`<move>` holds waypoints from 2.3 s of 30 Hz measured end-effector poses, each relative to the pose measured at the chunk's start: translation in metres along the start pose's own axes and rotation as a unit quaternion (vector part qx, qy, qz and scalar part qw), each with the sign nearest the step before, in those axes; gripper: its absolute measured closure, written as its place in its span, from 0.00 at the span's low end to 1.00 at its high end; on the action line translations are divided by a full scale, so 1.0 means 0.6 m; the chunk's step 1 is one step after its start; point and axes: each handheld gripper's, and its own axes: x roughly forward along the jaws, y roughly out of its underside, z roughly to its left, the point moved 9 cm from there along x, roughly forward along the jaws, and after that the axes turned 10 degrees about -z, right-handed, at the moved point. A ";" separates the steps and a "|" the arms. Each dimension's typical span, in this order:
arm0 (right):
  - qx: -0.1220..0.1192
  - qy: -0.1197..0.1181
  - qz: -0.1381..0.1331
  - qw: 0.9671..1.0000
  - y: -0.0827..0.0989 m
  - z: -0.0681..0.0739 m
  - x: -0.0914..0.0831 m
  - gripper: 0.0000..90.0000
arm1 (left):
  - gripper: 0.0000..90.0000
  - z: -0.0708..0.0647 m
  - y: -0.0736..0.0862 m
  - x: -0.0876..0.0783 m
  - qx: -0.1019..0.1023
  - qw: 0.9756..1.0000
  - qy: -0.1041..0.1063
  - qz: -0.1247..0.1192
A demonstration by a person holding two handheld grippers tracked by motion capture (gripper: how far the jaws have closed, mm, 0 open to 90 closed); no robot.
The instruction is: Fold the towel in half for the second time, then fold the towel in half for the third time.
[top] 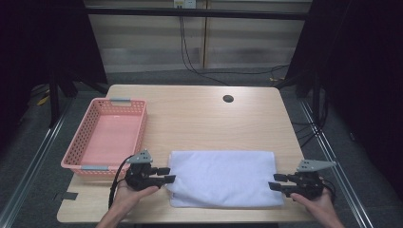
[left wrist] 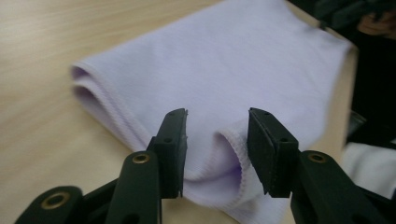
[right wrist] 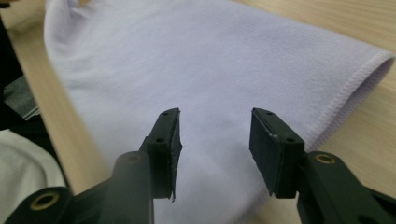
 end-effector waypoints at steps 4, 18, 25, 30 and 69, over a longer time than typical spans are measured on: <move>-0.007 0.004 0.022 1.000 0.001 -0.009 0.038 0.53 | 0.63 0.013 0.015 0.028 0.015 0.999 -0.003 0.041; -0.062 0.066 0.060 0.994 0.017 -0.041 0.053 0.86 | 0.69 0.004 0.037 0.070 0.021 0.997 0.016 0.068; -0.036 0.070 0.046 0.996 0.018 -0.052 0.036 0.72 | 0.52 -0.012 0.017 0.065 0.012 0.998 0.027 0.046; -0.016 0.054 0.008 0.998 0.003 -0.024 0.020 0.59 | 0.45 0.002 -0.021 0.041 0.009 1.000 0.008 0.006; -0.141 -0.201 0.081 0.966 -0.053 0.309 0.329 0.50 | 0.44 0.094 -0.063 0.084 -0.017 0.998 -0.062 0.013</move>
